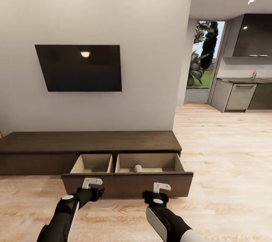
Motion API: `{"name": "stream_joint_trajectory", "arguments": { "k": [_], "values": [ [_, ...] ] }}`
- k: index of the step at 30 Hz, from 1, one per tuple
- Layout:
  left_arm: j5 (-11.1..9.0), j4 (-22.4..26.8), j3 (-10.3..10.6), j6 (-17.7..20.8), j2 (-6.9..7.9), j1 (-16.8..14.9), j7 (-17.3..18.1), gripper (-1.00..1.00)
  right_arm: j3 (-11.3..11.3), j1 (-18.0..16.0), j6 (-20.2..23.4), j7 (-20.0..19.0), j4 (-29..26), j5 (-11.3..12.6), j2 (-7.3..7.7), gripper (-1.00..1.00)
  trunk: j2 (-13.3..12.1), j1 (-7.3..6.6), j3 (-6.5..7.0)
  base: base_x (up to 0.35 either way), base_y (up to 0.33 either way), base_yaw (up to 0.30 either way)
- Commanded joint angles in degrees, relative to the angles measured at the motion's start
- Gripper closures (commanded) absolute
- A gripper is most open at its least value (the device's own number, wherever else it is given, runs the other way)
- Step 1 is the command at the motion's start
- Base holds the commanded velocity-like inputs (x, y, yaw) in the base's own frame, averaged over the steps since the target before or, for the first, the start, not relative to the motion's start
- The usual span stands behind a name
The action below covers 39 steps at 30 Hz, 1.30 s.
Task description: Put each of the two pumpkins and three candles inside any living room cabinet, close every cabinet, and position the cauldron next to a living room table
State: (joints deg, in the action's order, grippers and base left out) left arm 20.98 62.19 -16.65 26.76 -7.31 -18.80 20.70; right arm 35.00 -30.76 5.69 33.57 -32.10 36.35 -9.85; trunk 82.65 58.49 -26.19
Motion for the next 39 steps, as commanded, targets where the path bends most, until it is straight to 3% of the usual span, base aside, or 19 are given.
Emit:
{"name": "stream_joint_trajectory", "arguments": {
  "k": [1,9,15,17,19,21,24,27,34,39],
  "values": [
    [0.0,-1.0,-0.1,-1.3,0.01,0.0,0.0,-1.0,0.0,0.0,-0.9,-0.4,0.8,0.0,0.0,-1.0,0.4,0.23,-0.18,0.0,0.0,0.0],
    [-0.1,-8.0,-0.3,-11.3,0.01,0.0,0.0,-1.0,0.3,0.0,-10.1,-6.4,5.4,-0.2,0.37,-1.0,3.6,1.98,-1.62,0.0,0.0,0.0],
    [-0.6,-10.2,-0.4,-13.3,0.07,0.0,-0.4,-1.0,0.3,-0.4,-13.8,-10.3,7.2,-1.6,0.43,-1.0,6.0,3.3,-2.7,0.0,0.0,0.0],
    [-2.1,-10.4,-0.4,-13.7,0.09,0.0,-2.8,-1.0,0.2,-1.2,-13.8,-10.6,8.0,-4.7,0.59,-1.0,6.8,3.74,-3.06,0.0,0.0,0.0],
    [-4.2,-11.1,-0.5,-14.4,0.1,0.0,-7.5,-1.0,0.1,-1.6,-14.0,-11.0,8.3,-7.6,0.68,-1.0,7.6,4.18,-3.41,0.0,0.0,0.0],
    [-5.9,-12.8,-0.4,-15.9,0.05,0.0,-12.3,-1.0,-0.1,-1.8,-14.1,-11.9,8.5,-9.0,0.74,-1.0,8.4,4.62,-3.77,0.0,0.0,0.0],
    [-7.0,-15.8,-0.3,-20.1,0.02,0.0,-16.4,-1.0,-0.2,-1.9,-14.3,-12.9,8.8,-9.8,0.88,-1.0,9.6,5.28,-4.31,0.0,0.0,0.0],
    [-7.3,-16.6,-0.3,-22.2,0.02,0.0,-17.3,-1.0,-0.4,-2.0,-15.1,-13.2,10.6,-9.9,1.42,-1.0,10.8,5.94,-4.85,0.0,0.0,0.0],
    [-8.4,-17.1,-0.3,-22.9,-0.13,0.0,-17.7,-1.0,-0.5,-2.1,-17.4,-13.2,12.0,-9.6,1.78,-1.0,13.7,7.47,-6.11,0.0,0.0,0.0],
    [-8.8,-17.6,-0.1,-25.3,-1.93,0.0,-17.7,-1.0,-0.6,-2.1,-17.4,-13.2,12.1,-9.5,1.69,-1.0,15.7,8.57,-7.01,0.0,0.0,0.0]
  ]
}}
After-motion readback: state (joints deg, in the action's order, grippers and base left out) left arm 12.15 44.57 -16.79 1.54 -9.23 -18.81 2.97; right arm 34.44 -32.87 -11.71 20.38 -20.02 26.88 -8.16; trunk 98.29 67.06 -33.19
